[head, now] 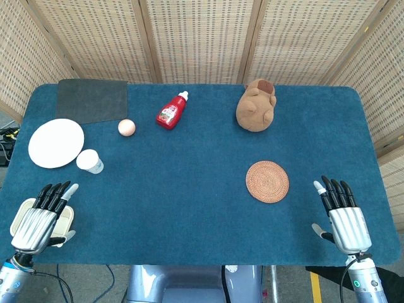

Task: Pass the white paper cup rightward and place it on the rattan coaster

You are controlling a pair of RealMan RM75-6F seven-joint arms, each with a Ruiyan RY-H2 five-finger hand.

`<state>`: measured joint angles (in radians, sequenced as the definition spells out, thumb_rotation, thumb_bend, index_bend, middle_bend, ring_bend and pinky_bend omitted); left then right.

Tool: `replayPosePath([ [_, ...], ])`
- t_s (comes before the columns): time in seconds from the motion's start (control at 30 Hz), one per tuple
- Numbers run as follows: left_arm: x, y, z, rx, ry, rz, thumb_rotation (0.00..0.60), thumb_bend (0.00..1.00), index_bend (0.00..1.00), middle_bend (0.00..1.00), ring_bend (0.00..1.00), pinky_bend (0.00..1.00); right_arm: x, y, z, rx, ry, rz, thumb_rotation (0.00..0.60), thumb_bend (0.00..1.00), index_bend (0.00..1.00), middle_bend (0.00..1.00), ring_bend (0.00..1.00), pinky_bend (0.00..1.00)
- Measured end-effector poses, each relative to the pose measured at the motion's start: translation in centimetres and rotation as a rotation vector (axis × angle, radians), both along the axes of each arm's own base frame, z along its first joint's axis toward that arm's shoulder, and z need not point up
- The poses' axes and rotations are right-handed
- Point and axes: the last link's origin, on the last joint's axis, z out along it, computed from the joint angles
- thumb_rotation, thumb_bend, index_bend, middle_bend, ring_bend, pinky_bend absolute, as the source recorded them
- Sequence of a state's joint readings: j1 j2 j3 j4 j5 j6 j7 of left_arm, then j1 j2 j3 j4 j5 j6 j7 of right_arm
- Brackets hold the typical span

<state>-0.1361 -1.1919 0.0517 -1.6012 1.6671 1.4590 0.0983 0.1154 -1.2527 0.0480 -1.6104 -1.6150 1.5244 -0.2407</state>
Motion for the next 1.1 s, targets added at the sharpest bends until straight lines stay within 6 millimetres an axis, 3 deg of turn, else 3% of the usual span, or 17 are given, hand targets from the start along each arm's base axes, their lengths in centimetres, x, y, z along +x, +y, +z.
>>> replayPosePath([
  [0.87,-0.1,0.4,0.3,-0.005,-0.027,0.012,0.6,0.05,0.0,0.0,0.0,0.0,-0.1,0.0,0.1,0.01,-0.005,-0.008,0.6,0.02,0.0,0.0,0.0,0.0],
  [1.1,-0.3,2.2,1.0,-0.019,-0.051,0.026,0.6,0.05,0.0,0.0,0.0,0.0,-0.1,0.1,0.2,0.01,-0.014,-0.007,0.6,0.02,0.0,0.0,0.0,0.0],
])
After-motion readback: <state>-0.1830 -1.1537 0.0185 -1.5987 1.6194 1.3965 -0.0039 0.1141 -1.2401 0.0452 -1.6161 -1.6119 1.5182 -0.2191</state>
